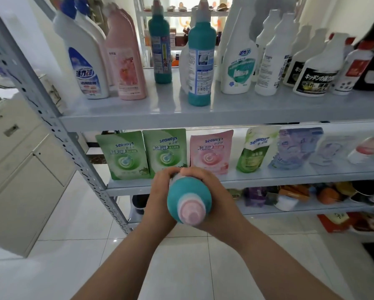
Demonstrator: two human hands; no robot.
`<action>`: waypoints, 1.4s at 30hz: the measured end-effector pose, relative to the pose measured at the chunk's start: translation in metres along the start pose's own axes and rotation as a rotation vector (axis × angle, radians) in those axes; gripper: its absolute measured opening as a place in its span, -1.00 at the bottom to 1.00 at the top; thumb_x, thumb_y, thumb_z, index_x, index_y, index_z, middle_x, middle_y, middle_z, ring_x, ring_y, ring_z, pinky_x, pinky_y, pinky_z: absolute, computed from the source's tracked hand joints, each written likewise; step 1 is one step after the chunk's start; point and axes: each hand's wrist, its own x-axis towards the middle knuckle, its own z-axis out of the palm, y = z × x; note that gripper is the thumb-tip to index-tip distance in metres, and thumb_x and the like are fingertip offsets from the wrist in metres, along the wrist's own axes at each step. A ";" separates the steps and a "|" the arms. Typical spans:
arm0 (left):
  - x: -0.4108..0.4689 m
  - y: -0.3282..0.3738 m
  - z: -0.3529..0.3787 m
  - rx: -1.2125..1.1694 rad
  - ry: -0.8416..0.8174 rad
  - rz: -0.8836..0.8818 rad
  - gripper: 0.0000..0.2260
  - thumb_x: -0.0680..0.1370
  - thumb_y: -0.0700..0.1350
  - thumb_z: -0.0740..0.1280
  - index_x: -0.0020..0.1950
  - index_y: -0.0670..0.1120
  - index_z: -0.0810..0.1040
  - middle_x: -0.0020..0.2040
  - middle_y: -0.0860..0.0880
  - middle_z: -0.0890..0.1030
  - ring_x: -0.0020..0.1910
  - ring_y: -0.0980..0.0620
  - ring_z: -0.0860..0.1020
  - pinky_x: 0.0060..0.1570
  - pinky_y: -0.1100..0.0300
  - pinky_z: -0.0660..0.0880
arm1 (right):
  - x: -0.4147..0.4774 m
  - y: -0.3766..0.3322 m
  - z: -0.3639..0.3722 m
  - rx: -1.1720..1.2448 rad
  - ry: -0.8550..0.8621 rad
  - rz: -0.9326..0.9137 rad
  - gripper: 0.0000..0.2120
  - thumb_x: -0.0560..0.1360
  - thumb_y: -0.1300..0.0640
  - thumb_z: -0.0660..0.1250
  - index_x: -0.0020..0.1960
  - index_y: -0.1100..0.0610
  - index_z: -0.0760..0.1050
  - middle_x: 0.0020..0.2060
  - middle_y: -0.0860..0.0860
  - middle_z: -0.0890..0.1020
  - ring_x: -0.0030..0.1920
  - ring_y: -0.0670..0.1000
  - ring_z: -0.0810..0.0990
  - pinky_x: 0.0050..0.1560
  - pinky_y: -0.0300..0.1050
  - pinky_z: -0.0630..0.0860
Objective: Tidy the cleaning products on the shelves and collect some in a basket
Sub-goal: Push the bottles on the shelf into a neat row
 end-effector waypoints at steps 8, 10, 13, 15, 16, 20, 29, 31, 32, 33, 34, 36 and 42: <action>-0.014 -0.001 -0.019 -0.326 -0.447 -0.179 -0.50 0.35 0.06 0.54 0.26 0.28 0.54 0.20 -0.06 0.66 0.15 0.00 0.66 0.02 0.12 0.64 | 0.006 0.000 0.004 0.502 0.036 0.321 -0.30 0.23 0.24 0.42 0.30 -0.24 0.47 0.14 0.03 0.67 0.20 0.13 0.67 0.11 0.08 0.67; -0.019 0.003 -0.024 -0.683 -0.559 -0.433 -0.59 0.53 0.17 0.32 0.37 0.14 0.54 0.24 -0.11 0.67 0.18 -0.17 0.67 -0.10 -0.01 0.67 | 0.013 0.005 0.001 0.676 0.042 0.351 -0.27 0.22 0.22 0.36 0.36 -0.16 0.43 0.13 0.03 0.70 0.16 0.12 0.70 0.08 0.03 0.67; -0.021 0.010 -0.020 -0.834 -0.539 -0.560 -0.54 0.54 0.11 0.17 0.31 -0.06 0.61 0.19 -0.24 0.67 0.14 -0.30 0.66 -0.26 -0.05 0.67 | 0.027 0.010 0.000 0.774 0.113 0.393 -0.33 0.25 0.17 0.36 0.37 -0.03 0.42 0.10 0.11 0.71 0.09 0.18 0.71 0.04 0.04 0.66; -0.023 0.016 -0.010 -0.809 -0.398 -0.528 -0.62 0.50 0.06 0.24 0.27 0.03 0.62 0.14 -0.15 0.70 0.10 -0.23 0.69 -0.21 -0.06 0.66 | 0.035 0.014 0.001 0.728 0.179 0.427 -0.48 0.39 0.14 0.30 0.36 0.01 0.44 0.09 0.10 0.72 0.10 0.14 0.71 0.03 -0.02 0.66; -0.025 0.018 -0.006 -0.786 -0.309 -0.485 -0.67 0.49 0.05 0.30 0.22 0.11 0.63 0.12 -0.07 0.71 0.08 -0.18 0.70 -0.18 -0.07 0.66 | 0.038 0.016 0.003 0.695 0.206 0.451 -0.54 0.47 0.11 0.25 0.37 0.03 0.45 0.09 0.08 0.72 0.11 0.09 0.72 0.03 -0.06 0.66; -0.030 0.025 -0.003 -0.687 -0.019 -0.320 -0.65 0.42 -0.01 0.50 0.17 0.08 0.52 0.11 0.08 0.66 0.09 -0.12 0.70 -0.12 -0.12 0.68 | 0.047 0.021 0.015 0.658 0.342 0.659 -0.59 0.69 -0.14 0.14 0.32 0.09 0.56 0.10 0.12 0.74 0.11 0.11 0.73 0.00 0.00 0.69; -0.037 0.029 -0.020 -0.686 -0.066 -0.229 -0.75 0.57 -0.24 0.31 0.20 0.01 0.42 0.16 0.02 0.70 0.15 -0.08 0.69 -0.08 0.00 0.68 | 0.066 0.020 0.024 0.810 0.343 0.873 -0.35 0.68 -0.29 0.06 -0.04 0.14 0.75 -0.07 0.26 0.72 -0.16 0.22 0.73 -0.14 0.10 0.69; -0.034 0.026 -0.030 -0.668 -0.075 -0.250 -0.77 0.64 -0.32 0.28 0.23 -0.08 0.39 0.12 0.02 0.71 0.11 -0.09 0.70 -0.11 0.00 0.69 | 0.068 0.019 0.029 0.760 0.337 0.849 -0.41 0.67 -0.29 0.09 0.01 0.11 0.74 0.00 0.24 0.73 -0.10 0.22 0.73 -0.09 0.11 0.70; -0.032 0.024 -0.035 -0.668 -0.080 -0.269 -0.77 0.65 -0.34 0.28 0.24 -0.10 0.39 0.11 0.00 0.71 0.10 -0.12 0.70 -0.11 -0.04 0.69 | 0.070 0.018 0.032 0.728 0.322 0.827 -0.43 0.65 -0.30 0.12 0.00 0.07 0.75 0.03 0.23 0.74 -0.08 0.21 0.74 -0.09 0.10 0.71; -0.029 0.023 -0.041 -0.688 -0.088 -0.280 -0.78 0.65 -0.33 0.29 0.25 -0.11 0.41 0.12 -0.03 0.71 0.10 -0.16 0.70 -0.09 -0.09 0.69 | 0.072 0.016 0.035 0.701 0.301 0.800 -0.46 0.60 -0.32 0.17 0.00 0.04 0.76 0.04 0.21 0.74 -0.06 0.18 0.75 -0.11 0.08 0.71; -0.026 0.021 -0.048 -0.714 -0.095 -0.279 -0.77 0.64 -0.31 0.31 0.26 -0.12 0.42 0.13 -0.07 0.71 0.09 -0.20 0.70 -0.08 -0.12 0.68 | 0.075 0.012 0.037 0.683 0.280 0.766 -0.48 0.55 -0.33 0.22 0.06 0.04 0.75 0.05 0.18 0.74 -0.05 0.16 0.76 -0.12 0.06 0.70; -0.019 0.022 -0.064 -0.723 -0.106 -0.244 -0.73 0.59 -0.22 0.36 0.27 -0.12 0.43 0.11 -0.12 0.72 0.05 -0.23 0.71 -0.10 -0.08 0.69 | 0.083 0.006 0.042 0.606 0.252 0.700 -0.41 0.48 -0.31 0.40 0.32 0.08 0.57 0.09 0.14 0.73 0.01 0.14 0.76 -0.05 0.09 0.69; 0.015 0.029 -0.089 -0.397 -0.127 -0.018 -0.63 0.62 -0.40 0.29 0.23 0.05 0.45 0.33 -0.24 0.53 0.24 -0.12 0.63 0.04 -0.04 0.68 | 0.113 -0.009 0.047 0.396 0.148 0.570 -0.48 0.28 -0.27 0.58 0.19 -0.27 0.53 0.14 -0.08 0.72 0.15 0.03 0.73 0.23 0.19 0.63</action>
